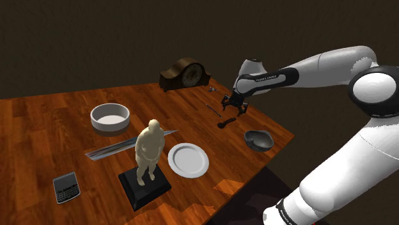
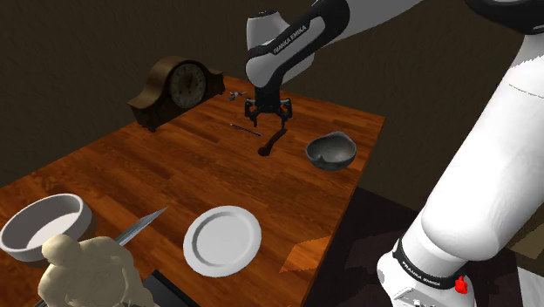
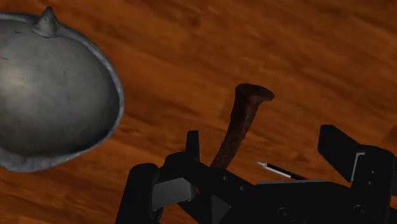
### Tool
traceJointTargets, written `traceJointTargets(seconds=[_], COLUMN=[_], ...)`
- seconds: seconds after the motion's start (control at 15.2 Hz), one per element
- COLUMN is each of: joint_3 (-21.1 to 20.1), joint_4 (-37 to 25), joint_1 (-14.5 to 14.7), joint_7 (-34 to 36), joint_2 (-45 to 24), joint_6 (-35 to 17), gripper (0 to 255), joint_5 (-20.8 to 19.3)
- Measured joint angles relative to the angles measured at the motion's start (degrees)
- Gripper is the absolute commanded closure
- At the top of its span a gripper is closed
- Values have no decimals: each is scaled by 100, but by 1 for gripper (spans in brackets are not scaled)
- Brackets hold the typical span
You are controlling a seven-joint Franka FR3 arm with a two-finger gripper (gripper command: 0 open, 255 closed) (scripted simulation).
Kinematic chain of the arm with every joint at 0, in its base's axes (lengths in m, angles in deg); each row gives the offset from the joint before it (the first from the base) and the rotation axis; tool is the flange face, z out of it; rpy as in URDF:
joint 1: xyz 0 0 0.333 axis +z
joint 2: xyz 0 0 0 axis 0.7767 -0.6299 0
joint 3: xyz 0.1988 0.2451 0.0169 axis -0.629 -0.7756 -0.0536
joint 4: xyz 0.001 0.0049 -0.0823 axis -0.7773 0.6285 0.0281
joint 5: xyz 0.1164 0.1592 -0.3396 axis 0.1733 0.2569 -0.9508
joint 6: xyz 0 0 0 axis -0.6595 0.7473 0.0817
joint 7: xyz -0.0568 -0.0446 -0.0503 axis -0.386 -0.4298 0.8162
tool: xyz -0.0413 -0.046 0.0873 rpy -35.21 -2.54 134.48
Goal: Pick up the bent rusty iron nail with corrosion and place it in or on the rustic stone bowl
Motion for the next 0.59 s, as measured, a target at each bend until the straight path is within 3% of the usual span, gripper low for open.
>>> traceJointTargets(seconds=[0.59], joint_3=[473], joint_4=[-824], joint_1=[-256], joint_7=[1445], joint_2=[-1538], joint_6=[-754], gripper=[0], joint_5=[-81])
